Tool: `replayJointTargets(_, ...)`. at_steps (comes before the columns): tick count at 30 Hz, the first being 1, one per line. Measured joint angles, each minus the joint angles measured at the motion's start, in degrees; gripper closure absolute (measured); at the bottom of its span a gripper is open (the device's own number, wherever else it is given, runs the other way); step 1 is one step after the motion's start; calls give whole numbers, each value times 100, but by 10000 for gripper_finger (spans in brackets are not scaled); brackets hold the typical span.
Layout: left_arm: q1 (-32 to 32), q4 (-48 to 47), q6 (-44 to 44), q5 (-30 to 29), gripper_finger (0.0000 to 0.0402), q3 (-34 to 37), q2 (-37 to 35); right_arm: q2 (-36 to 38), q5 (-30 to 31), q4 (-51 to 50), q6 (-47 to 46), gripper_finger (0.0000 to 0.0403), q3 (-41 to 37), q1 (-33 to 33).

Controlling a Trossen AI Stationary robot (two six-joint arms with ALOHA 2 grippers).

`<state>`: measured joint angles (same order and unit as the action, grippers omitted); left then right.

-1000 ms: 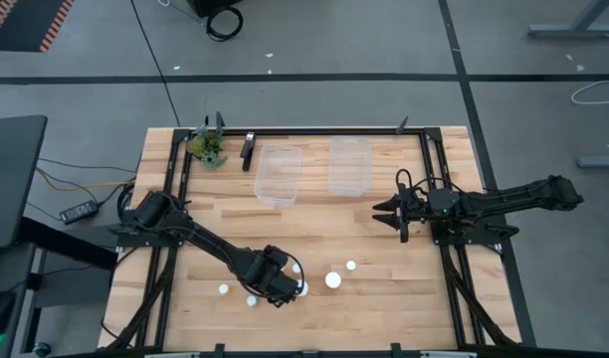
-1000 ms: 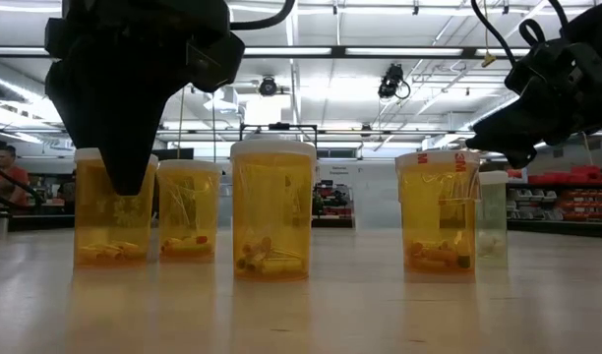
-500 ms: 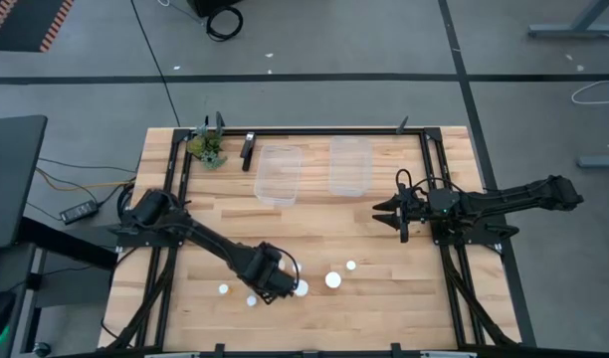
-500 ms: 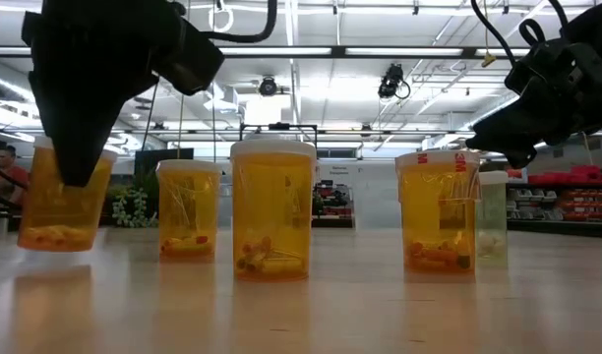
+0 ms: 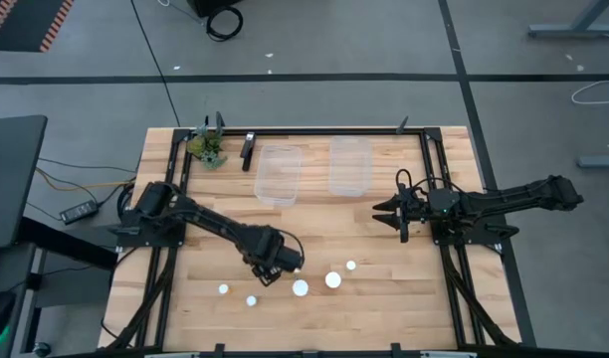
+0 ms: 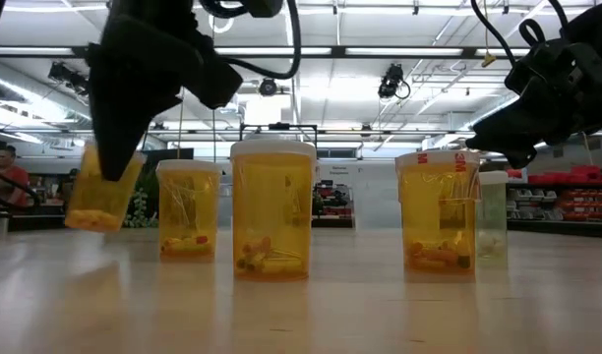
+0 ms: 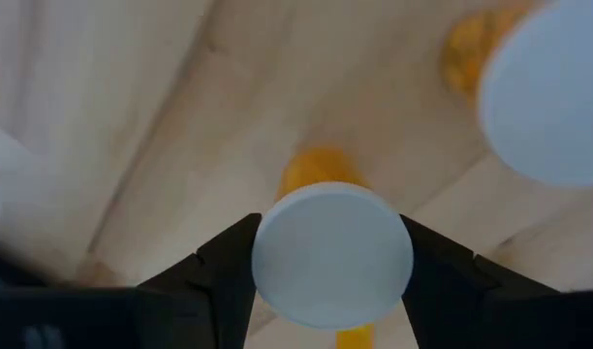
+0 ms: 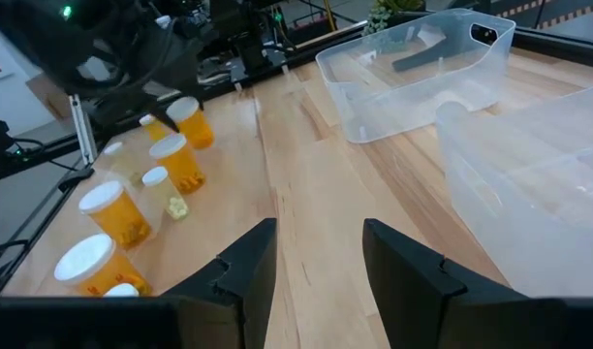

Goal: Pick and place medicine bottles into bin by pill shape (circle, oval)
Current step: Put the big orange pill bottle in the left transparent bin

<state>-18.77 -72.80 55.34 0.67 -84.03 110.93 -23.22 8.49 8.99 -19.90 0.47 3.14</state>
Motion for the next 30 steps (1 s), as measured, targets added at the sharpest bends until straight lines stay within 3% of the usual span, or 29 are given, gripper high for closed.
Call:
replayJointTargets(20, 1492, 230, -1317, -1365, 178, -4, -1081, 0, 2, -7, 0, 242, 0, 0)
replayJointTargets(30, 2499, 858, -2556, -1402, 186, -459, -1206, 0, 2, -45, 0, 242, -2, 0)
